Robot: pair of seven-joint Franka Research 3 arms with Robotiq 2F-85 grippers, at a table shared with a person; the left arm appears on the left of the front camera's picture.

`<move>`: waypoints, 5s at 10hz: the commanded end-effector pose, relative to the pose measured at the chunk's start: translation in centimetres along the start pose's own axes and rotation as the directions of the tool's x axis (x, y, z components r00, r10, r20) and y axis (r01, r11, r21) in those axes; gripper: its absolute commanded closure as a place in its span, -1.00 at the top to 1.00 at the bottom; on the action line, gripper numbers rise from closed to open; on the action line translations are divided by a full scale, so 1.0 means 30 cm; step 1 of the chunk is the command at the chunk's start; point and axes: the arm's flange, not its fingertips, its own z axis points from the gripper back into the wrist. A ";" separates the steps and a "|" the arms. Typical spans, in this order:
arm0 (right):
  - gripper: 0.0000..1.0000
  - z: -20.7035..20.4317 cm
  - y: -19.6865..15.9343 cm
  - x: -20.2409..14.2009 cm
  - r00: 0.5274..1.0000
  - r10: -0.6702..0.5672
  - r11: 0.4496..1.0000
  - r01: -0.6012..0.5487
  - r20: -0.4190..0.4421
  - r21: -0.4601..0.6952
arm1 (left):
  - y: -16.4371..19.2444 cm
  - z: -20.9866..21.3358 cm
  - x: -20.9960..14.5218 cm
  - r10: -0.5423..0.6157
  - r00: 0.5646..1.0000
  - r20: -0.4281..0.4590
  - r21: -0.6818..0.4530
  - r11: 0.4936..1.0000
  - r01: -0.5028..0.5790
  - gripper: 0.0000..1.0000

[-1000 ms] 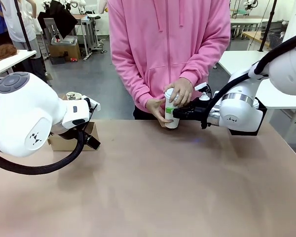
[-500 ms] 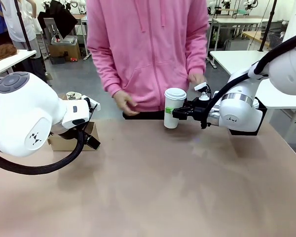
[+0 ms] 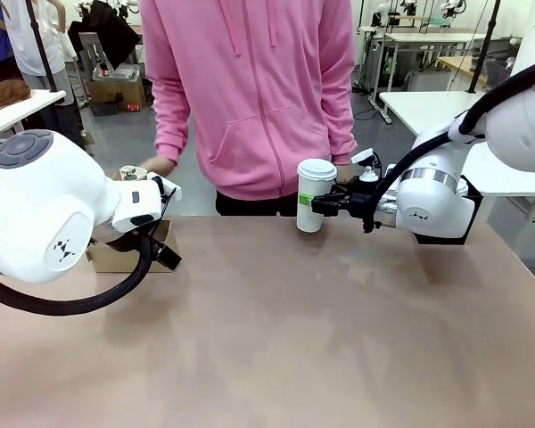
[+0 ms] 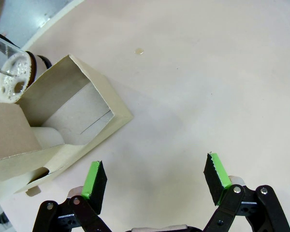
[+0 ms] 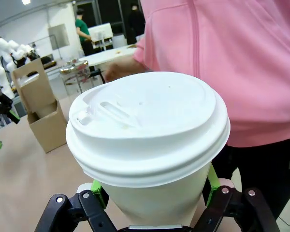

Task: Pour a drink into a cup and package it in a carrier.
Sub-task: When a person places the Paper Cup Lid on the 600 ml Paper Cup , lift the 600 ml Paper Cup, then position the Cup Carrier in the center of the table.

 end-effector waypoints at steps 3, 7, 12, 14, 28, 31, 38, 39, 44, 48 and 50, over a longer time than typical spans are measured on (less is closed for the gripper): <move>0.74 0.039 0.021 0.099 1.000 0.001 1.000 -0.001 -0.006 0.022 | 0.000 0.001 0.000 0.000 1.000 0.001 -0.001 1.000 0.000 1.00; 0.74 0.257 0.128 0.488 1.000 0.013 0.998 -0.014 0.012 0.064 | 0.000 0.001 0.000 0.000 1.000 0.001 -0.001 1.000 0.000 1.00; 0.74 0.571 0.375 0.820 0.999 0.048 0.998 -0.049 0.020 0.050 | 0.000 0.001 0.000 0.000 1.000 0.001 -0.001 1.000 0.000 1.00; 0.74 0.580 0.380 0.833 0.999 0.037 0.999 -0.037 0.008 0.032 | 0.000 0.001 0.000 0.000 1.000 0.001 -0.001 1.000 0.000 1.00; 0.74 0.591 0.393 0.845 0.997 0.067 0.997 -0.068 0.029 0.033 | 0.019 0.156 0.043 0.029 0.999 0.026 0.031 0.999 -0.030 1.00; 0.74 0.591 0.393 0.845 0.997 0.067 0.997 -0.068 0.029 0.033 | 0.016 0.445 0.141 0.162 0.987 -0.010 0.098 0.982 -0.160 1.00; 0.74 0.591 0.393 0.845 0.997 0.067 0.997 -0.068 0.029 0.033 | 0.247 0.574 0.393 0.463 0.885 -0.046 0.171 0.877 -0.450 1.00; 0.74 0.591 0.393 0.845 0.997 0.067 0.997 -0.068 0.029 0.033 | 0.281 0.515 0.418 0.506 0.861 -0.057 0.192 0.852 -0.488 1.00; 0.74 0.591 0.393 0.845 0.997 0.067 0.997 -0.068 0.029 0.033 | 0.404 0.306 0.428 0.620 0.776 -0.112 0.252 0.773 -0.582 1.00; 0.74 0.591 0.393 0.845 0.997 0.067 0.997 -0.068 0.029 0.033 | 0.432 0.241 0.433 0.644 0.753 -0.133 0.282 0.753 -0.594 0.07; 0.74 0.591 0.393 0.845 0.997 0.067 0.997 -0.068 0.029 0.033 | 0.430 0.237 0.432 0.644 0.753 -0.132 0.293 0.751 -0.591 -1.00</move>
